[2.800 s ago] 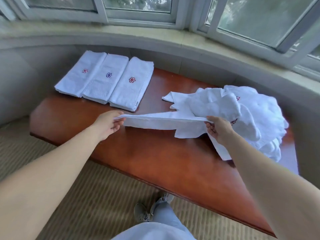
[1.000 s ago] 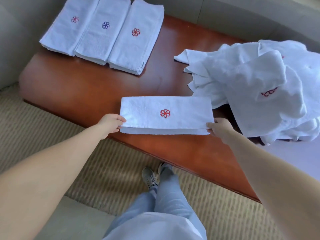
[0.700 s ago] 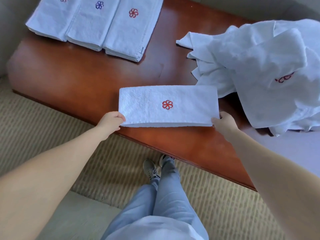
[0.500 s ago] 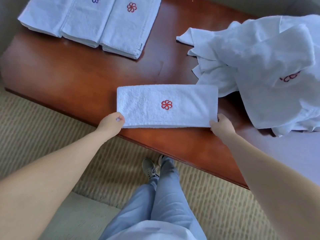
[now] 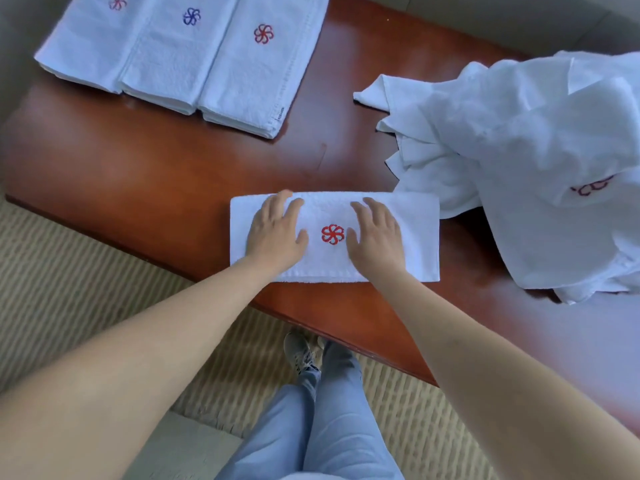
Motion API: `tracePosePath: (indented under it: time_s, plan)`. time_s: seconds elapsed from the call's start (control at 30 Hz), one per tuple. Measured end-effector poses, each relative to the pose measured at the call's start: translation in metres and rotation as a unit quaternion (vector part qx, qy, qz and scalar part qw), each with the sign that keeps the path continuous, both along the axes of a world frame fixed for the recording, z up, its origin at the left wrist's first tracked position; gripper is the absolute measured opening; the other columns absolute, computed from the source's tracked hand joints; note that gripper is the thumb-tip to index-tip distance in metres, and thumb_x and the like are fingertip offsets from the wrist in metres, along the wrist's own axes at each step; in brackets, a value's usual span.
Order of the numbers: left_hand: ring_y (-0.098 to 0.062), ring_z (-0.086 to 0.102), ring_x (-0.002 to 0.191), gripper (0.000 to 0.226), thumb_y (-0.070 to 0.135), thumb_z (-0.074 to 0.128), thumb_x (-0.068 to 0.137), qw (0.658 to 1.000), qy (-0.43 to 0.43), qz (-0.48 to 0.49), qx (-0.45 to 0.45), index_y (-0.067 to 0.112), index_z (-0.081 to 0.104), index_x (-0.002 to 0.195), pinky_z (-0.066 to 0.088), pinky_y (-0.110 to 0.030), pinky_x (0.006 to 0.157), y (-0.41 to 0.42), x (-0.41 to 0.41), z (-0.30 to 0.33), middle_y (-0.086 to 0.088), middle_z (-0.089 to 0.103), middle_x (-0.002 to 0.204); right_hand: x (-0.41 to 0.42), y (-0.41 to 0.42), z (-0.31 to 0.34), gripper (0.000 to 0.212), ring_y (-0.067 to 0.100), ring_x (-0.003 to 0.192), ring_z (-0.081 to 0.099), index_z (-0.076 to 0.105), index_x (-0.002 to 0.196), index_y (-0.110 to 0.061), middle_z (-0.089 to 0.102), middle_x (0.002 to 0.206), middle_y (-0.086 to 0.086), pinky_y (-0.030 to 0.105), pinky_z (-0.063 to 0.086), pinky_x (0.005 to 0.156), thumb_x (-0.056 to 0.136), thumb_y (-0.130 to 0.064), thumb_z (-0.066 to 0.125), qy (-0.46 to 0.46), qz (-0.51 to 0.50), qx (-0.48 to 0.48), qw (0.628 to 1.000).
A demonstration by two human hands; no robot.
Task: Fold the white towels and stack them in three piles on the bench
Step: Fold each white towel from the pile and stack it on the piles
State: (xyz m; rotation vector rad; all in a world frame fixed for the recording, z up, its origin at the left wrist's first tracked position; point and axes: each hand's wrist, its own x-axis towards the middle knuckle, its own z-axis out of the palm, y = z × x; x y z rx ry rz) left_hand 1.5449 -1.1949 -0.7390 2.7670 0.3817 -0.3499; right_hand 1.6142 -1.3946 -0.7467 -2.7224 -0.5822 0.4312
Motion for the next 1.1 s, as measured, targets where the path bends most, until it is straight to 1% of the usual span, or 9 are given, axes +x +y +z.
tracePosePath:
  time_s: [0.1,0.23,0.5,0.57,0.67,0.8,0.87,0.93,1.1]
  plan:
    - [-0.027,0.001,0.158,0.064,0.047,0.038,0.105,0.996,0.022,-0.061,0.060,0.029,0.017,0.163,0.006,-0.049,0.127,-0.010,0.009,-0.040,-0.002,0.003,0.172,0.000,0.008,-0.040,0.056,0.031,0.156,0.018,0.036,0.159,-0.026,0.025,0.168,0.007,0.049,0.012,0.126,0.105,-0.039,0.045,-0.025,0.047,-0.040,0.998]
    - [-0.022,0.003,0.158,0.064,0.059,0.025,0.104,0.991,-0.025,-0.082,0.101,0.036,0.016,0.163,0.005,-0.052,0.127,0.013,-0.025,-0.074,0.003,0.006,0.172,0.008,-0.039,-0.072,0.061,0.028,0.157,0.019,0.033,0.160,-0.031,0.025,0.169,0.005,0.050,0.014,0.127,0.104,-0.054,0.038,-0.117,0.042,-0.043,0.991]
    - [-0.035,-0.029,0.151,0.073,0.077,0.005,0.096,0.983,0.135,-0.018,0.125,0.045,-0.024,0.156,-0.009,-0.068,0.117,0.013,-0.027,-0.052,0.008,-0.036,0.163,0.032,-0.090,-0.046,0.066,0.016,0.158,-0.011,-0.001,0.162,-0.040,-0.008,0.172,-0.007,0.052,0.003,0.127,0.103,-0.059,0.023,-0.005,-0.007,-0.143,0.990]
    - [-0.037,-0.026,0.152,0.074,0.071,0.015,0.100,0.978,0.177,-0.008,0.109,0.040,-0.017,0.159,-0.006,-0.065,0.119,0.006,-0.015,-0.035,0.003,-0.030,0.166,0.037,-0.086,-0.026,0.067,0.019,0.158,-0.005,0.010,0.162,-0.037,-0.002,0.172,-0.004,0.051,0.005,0.127,0.103,-0.050,0.038,0.037,-0.015,-0.124,0.991]
    - [-0.034,-0.007,0.156,0.068,0.053,0.037,0.103,0.978,0.183,-0.026,0.094,0.028,0.011,0.161,0.004,-0.056,0.125,-0.010,0.011,-0.008,-0.007,-0.004,0.170,0.042,-0.088,0.003,0.062,0.025,0.152,0.023,0.037,0.154,-0.028,0.021,0.167,0.001,0.045,0.028,0.121,0.096,-0.029,0.058,0.089,-0.075,-0.034,0.993]
    - [-0.028,0.014,0.153,0.062,0.037,0.048,0.102,0.984,0.144,-0.102,0.033,0.024,0.025,0.158,0.014,-0.045,0.125,-0.049,0.061,0.011,-0.005,0.018,0.167,0.050,-0.109,0.020,0.069,0.025,0.106,0.060,0.032,0.155,-0.025,0.044,0.143,0.002,0.038,0.053,0.081,0.092,-0.022,0.060,0.217,-0.272,0.070,0.935]
    - [-0.027,0.021,0.152,0.065,0.033,0.049,0.101,0.981,0.136,-0.138,0.001,0.021,0.023,0.160,0.017,-0.042,0.124,-0.073,0.090,0.015,-0.005,0.022,0.165,0.054,-0.120,0.020,0.077,0.019,0.085,0.059,0.023,0.158,-0.023,0.055,0.116,0.001,0.034,0.050,0.070,0.091,-0.026,0.062,0.286,-0.357,0.085,0.885]
    - [-0.028,0.026,0.149,0.069,0.029,0.052,0.099,0.978,0.129,-0.162,-0.032,0.018,0.022,0.160,0.021,-0.040,0.121,-0.098,0.115,0.016,-0.006,0.027,0.163,0.060,-0.130,0.014,0.077,0.019,0.086,0.058,0.028,0.156,-0.019,0.052,0.100,-0.005,0.033,0.048,0.069,0.090,-0.030,0.065,0.330,-0.362,0.076,0.868]
    - [-0.037,0.038,0.139,0.071,0.022,0.055,0.097,0.965,0.181,-0.171,-0.079,0.018,0.022,0.160,0.035,-0.043,0.111,-0.148,0.162,0.013,-0.012,0.035,0.157,0.067,-0.140,0.003,0.057,0.008,0.087,0.055,0.048,0.134,-0.021,0.057,0.104,-0.007,0.027,0.042,0.061,0.085,-0.031,0.074,0.406,-0.342,0.105,0.841]
